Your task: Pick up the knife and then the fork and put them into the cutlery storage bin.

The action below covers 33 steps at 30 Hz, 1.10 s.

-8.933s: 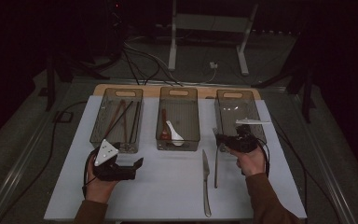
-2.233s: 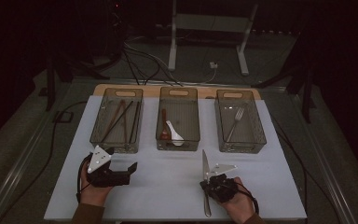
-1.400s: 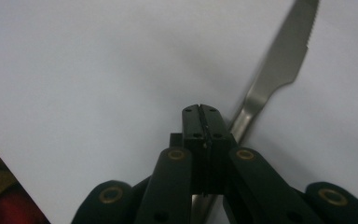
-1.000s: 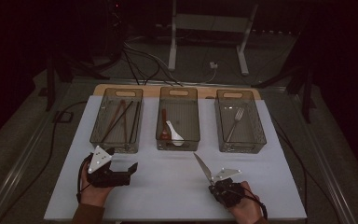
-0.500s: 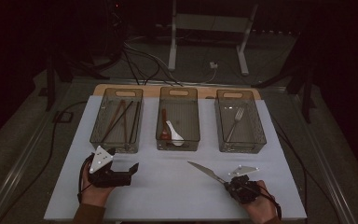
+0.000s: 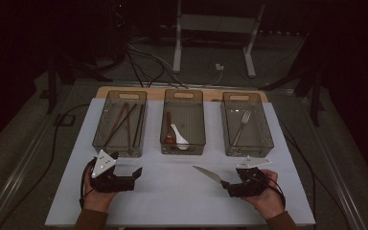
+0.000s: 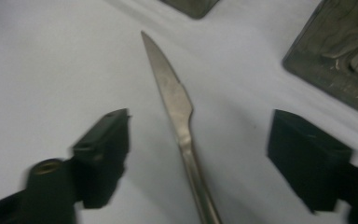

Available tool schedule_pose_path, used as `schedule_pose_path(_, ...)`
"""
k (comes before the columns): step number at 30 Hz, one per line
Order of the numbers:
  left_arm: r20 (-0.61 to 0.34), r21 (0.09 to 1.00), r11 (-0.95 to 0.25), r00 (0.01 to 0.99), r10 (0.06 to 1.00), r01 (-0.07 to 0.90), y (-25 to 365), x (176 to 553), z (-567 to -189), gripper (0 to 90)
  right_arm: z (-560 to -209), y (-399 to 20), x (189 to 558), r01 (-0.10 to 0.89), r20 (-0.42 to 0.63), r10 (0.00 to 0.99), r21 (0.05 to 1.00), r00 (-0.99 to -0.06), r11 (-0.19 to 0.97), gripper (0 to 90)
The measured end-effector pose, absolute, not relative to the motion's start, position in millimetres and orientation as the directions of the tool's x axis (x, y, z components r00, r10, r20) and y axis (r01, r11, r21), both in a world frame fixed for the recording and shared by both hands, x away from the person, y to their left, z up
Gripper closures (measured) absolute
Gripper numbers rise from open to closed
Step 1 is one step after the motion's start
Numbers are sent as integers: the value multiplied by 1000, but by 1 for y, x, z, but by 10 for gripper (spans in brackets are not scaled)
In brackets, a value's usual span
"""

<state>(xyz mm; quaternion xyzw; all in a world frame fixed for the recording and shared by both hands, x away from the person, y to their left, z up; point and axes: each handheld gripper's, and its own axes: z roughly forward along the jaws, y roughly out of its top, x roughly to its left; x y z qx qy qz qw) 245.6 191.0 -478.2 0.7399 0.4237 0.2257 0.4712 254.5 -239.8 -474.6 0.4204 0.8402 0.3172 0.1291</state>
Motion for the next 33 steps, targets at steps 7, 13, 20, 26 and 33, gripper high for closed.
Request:
schedule_pose_path(7,-64,889,-198,540,839,413,190,246,-478,6,-478,-239,258,610,45,762,631,-646,479,57)
schedule_pose_path(13,-63,888,-199,540,839,414,190,246,-478,6,-484,-236,265,614,38,738,584,-674,531,42)
schedule_pose_path(20,-65,888,-197,539,840,415,191,246,-478,6,-498,-230,274,624,-1,720,497,-694,603,160)
schedule_pose_path(26,-65,889,-197,539,840,414,191,245,-478,6,-506,-224,273,610,-13,690,456,-724,648,352)
schedule_pose_path(33,-65,889,-197,540,839,413,190,246,-478,7,-503,-227,275,608,3,682,456,-731,649,519)
